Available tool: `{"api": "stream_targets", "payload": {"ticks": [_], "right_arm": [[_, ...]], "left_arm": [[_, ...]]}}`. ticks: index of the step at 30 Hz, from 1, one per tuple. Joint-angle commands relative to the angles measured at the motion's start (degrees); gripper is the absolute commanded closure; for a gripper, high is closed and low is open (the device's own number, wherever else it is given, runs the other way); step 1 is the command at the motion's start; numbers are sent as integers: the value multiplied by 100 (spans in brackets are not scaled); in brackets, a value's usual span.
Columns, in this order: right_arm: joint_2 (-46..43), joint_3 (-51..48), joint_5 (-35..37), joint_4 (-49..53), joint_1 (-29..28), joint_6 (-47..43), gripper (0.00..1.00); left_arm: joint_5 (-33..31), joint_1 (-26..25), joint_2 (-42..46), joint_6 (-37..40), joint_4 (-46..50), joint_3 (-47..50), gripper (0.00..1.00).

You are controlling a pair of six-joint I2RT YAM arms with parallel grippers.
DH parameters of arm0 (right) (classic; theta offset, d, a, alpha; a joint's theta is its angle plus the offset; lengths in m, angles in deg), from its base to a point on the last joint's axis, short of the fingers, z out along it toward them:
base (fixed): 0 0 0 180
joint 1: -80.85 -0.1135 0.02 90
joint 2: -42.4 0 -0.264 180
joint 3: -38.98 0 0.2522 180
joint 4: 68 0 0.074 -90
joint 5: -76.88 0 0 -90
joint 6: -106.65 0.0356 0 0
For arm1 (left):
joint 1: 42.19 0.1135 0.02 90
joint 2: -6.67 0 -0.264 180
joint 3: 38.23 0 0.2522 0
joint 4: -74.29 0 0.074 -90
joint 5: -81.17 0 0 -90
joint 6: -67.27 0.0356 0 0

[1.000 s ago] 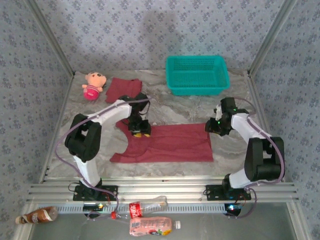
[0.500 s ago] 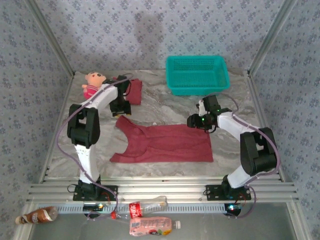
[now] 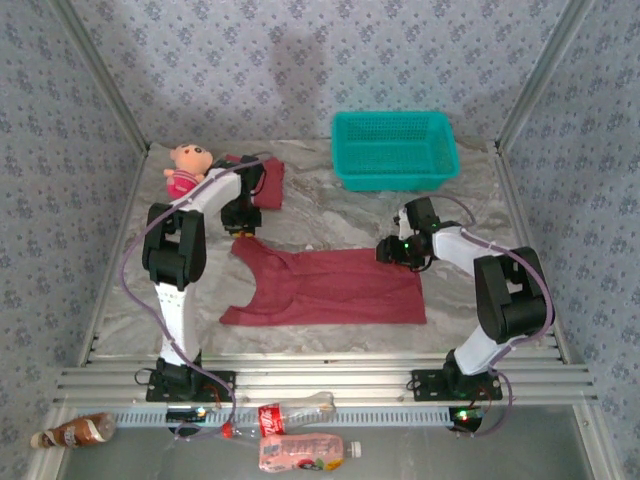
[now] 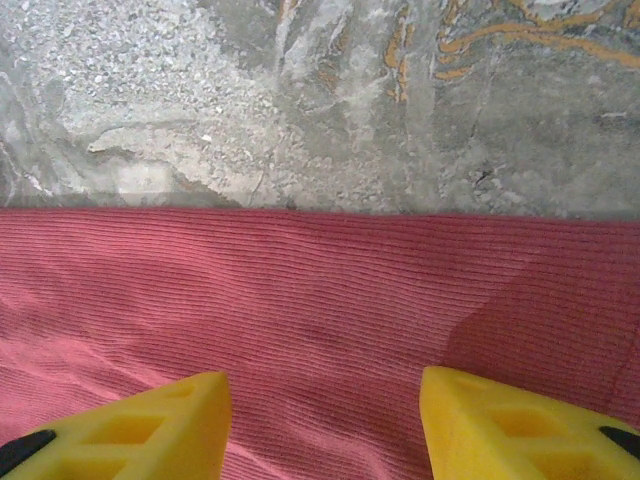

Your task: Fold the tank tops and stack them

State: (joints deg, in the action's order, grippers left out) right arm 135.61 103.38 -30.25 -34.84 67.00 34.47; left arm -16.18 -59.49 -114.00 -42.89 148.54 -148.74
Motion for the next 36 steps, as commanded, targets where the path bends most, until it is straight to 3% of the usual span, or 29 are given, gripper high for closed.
{"api": "stream_targets", "payload": {"ticks": [1, 3, 7, 12, 20, 24, 30, 36], "right_arm": [[143, -84, 41, -41, 35, 52, 46], [148, -110, 32, -44, 43, 47, 46], [85, -231, 41, -45, 88, 46, 47], [20, -350, 53, 1, 152, 83, 48], [-149, -580, 151, 75, 311, 90, 49], [-199, -603, 190, 164, 383, 56, 49], [-317, -658, 227, 238, 402, 126, 49], [-326, -642, 216, 271, 457, 136, 50]], "left_arm": [[-161, -3, -98, 165, 212, -123, 83], [-153, -1, -141, 218, 244, -125, 85], [-172, -1, -39, 225, 266, -121, 100], [-11, -83, 711, -16, 127, 244, 100], [505, -168, 2434, -594, -720, 2123, 100], [542, -125, 2570, -527, -909, 2749, 100], [333, -71, 2223, -197, -1309, 2824, 100], [373, -221, 2475, -191, -1573, 3413, 100]]}}
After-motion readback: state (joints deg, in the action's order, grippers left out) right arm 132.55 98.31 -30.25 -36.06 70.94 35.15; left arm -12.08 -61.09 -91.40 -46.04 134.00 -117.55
